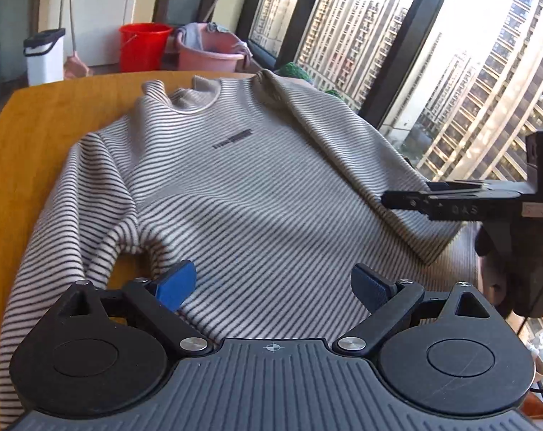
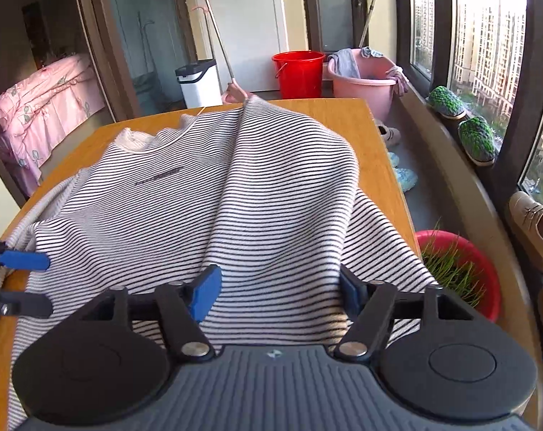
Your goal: Fold clothes
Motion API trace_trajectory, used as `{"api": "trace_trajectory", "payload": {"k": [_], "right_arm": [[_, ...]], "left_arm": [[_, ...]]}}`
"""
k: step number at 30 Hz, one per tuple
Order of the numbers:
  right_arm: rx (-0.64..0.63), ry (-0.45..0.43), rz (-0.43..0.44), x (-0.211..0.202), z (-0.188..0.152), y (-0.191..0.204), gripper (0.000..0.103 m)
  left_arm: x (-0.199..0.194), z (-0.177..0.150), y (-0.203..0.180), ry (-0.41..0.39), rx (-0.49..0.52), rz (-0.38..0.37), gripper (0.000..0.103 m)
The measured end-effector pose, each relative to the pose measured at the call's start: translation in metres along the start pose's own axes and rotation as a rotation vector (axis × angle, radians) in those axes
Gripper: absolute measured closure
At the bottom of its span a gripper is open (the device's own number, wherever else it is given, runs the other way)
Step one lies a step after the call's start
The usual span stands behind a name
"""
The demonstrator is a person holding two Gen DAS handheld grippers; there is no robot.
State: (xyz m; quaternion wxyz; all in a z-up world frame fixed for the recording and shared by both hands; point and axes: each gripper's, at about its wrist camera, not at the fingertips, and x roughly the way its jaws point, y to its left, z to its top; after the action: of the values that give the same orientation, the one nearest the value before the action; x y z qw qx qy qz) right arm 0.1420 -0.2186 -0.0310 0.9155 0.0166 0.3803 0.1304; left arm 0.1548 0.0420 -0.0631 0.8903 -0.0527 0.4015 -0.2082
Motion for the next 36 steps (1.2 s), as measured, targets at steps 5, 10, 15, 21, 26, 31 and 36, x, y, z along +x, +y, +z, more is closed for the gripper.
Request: {"api": "trace_trajectory", "payload": {"k": [5,10,15,21,26,31,36], "right_arm": [[-0.054,0.017,0.125,-0.011,-0.017,0.061,0.013],[-0.116,0.016,0.170,-0.017,-0.011,0.094,0.013],[-0.193,-0.157,0.071,-0.051,0.009,0.096,0.013],[-0.157,-0.120,0.027,-0.017,0.029,0.109,0.018],[-0.151,-0.009,-0.007,0.018,0.006,0.113,0.012],[-0.165,-0.025,-0.032,0.014,-0.003,0.117,0.009],[-0.150,-0.032,-0.042,0.009,-0.008,0.115,0.009]], "left_arm": [[-0.001,0.021,0.047,-0.035,-0.034,0.142,0.010],[-0.018,0.030,0.073,-0.076,-0.123,0.161,0.009],[-0.051,0.015,0.053,-0.109,-0.144,0.186,0.001],[-0.019,-0.003,0.019,-0.037,-0.119,0.111,0.000],[-0.014,-0.007,0.012,-0.046,-0.059,0.125,0.000],[-0.007,-0.006,0.006,-0.048,-0.042,0.135,0.000],[-0.004,-0.005,0.001,-0.042,-0.023,0.136,0.000]]}}
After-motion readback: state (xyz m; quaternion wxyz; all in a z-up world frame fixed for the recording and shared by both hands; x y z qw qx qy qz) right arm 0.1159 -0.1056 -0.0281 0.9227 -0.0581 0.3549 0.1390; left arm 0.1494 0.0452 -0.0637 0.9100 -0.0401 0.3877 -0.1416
